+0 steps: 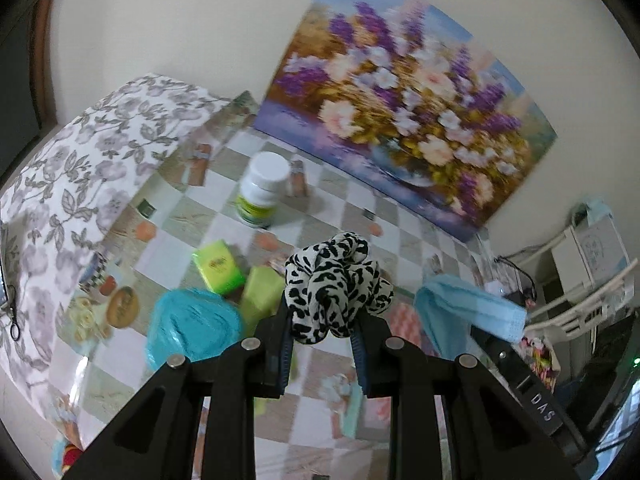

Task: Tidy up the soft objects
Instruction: 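Carry the scrunchie and the face mask over the tray with both grippers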

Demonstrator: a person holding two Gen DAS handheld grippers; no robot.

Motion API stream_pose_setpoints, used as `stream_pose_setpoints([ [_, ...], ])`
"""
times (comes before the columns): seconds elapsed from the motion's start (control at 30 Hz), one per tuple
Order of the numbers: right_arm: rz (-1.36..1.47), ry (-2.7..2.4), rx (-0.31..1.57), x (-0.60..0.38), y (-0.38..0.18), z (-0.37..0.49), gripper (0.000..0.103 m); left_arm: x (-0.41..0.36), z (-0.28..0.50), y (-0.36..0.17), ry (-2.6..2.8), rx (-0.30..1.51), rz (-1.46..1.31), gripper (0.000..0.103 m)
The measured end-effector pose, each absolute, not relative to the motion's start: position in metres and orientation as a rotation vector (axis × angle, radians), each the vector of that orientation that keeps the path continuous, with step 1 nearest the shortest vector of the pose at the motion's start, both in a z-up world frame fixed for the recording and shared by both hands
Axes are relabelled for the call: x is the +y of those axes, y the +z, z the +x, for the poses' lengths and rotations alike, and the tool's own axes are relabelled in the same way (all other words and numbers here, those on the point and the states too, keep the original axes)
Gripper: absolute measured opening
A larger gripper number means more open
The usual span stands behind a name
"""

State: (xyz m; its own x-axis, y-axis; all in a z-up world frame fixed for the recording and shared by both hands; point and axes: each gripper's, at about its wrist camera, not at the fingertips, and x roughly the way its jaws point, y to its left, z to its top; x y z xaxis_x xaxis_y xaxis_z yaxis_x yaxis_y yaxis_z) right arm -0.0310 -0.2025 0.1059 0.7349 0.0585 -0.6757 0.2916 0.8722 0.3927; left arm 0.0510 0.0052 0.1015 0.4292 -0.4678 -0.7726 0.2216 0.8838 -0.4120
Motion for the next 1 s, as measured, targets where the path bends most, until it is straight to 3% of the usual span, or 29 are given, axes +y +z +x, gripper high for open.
stream_pose_setpoints([
  [0.3,0.584,-0.263,0.688,-0.244,0.107,-0.074,0.016,-0.049,0.026,0.098,-0.486,1.043,-0.184,0.026],
  [1.0,0.734,-0.469,0.687,-0.347,0.070,-0.112,0.017,-0.154,0.018,0.033,-0.578,1.054,0.012,0.027],
])
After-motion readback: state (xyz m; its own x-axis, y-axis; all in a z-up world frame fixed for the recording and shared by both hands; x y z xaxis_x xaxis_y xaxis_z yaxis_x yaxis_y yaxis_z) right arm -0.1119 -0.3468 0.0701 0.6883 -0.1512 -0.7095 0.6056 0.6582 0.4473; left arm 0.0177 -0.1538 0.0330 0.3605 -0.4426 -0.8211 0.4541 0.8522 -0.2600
